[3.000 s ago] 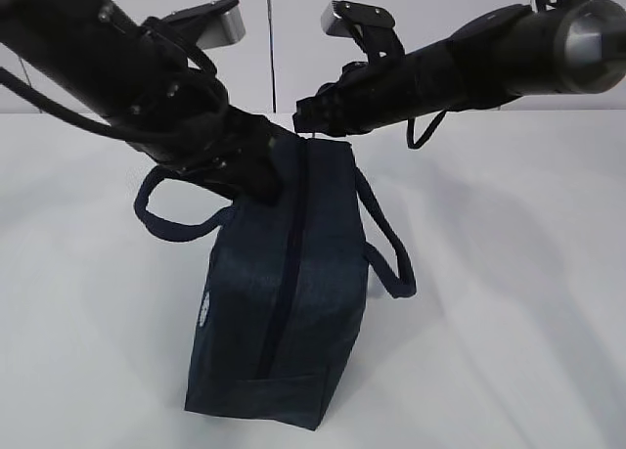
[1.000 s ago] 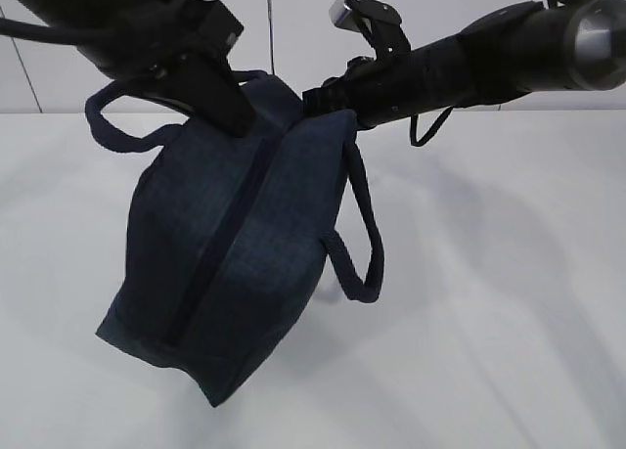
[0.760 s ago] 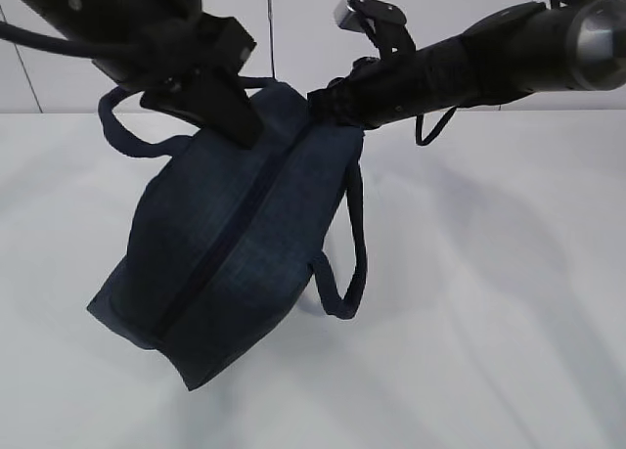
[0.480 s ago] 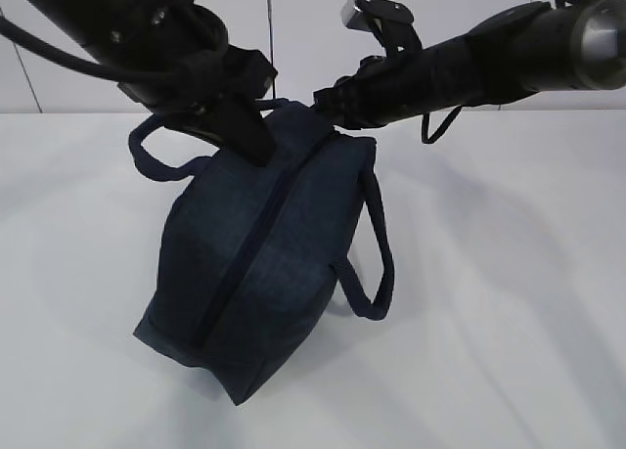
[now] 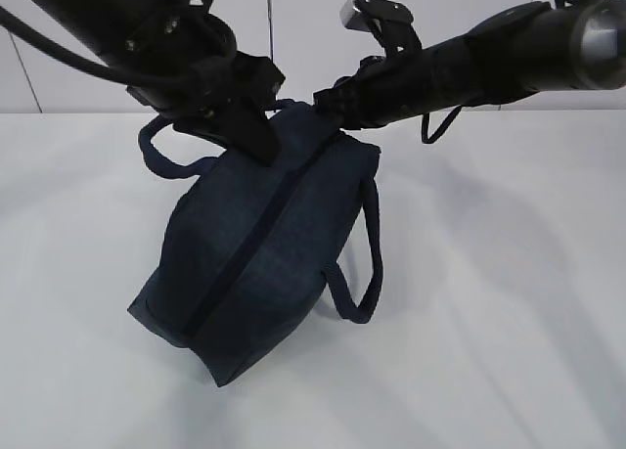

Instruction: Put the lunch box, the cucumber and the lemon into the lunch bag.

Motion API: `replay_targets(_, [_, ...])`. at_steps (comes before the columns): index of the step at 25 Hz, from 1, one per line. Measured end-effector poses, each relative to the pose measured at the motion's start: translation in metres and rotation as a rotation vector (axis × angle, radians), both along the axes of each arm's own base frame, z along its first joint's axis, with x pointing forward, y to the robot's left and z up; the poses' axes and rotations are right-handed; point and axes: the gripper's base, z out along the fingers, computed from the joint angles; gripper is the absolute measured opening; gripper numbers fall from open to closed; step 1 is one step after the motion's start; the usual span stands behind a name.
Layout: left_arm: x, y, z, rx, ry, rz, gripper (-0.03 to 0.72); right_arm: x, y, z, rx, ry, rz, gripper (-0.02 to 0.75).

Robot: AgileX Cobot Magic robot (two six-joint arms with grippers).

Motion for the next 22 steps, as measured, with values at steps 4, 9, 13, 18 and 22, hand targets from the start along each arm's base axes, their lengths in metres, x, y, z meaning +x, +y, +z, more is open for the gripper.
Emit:
replay_targets(4, [0.000,0.000,0.000,-0.001,-0.002,0.001,-0.008,0.000,0.000,0.000,-0.002,-0.003,0.002,0.143])
replay_targets(9, [0.000,0.000,0.000,-0.001,-0.002,0.001,-0.008,0.003,-0.003,0.008,0.012,-0.017,0.016,0.267])
replay_targets(13, [0.001,0.000,0.000,-0.004,-0.005,0.004,-0.008,0.006,-0.015,0.036,0.045,-0.066,0.001,0.291])
replay_targets(18, [0.004,-0.003,0.003,-0.052,-0.035,0.036,-0.008,0.004,-0.049,0.077,0.072,-0.139,-0.070,0.298])
replay_targets(22, [0.011,-0.009,0.009,-0.151,-0.065,0.100,-0.008,0.004,-0.076,0.090,0.094,-0.141,-0.120,0.298])
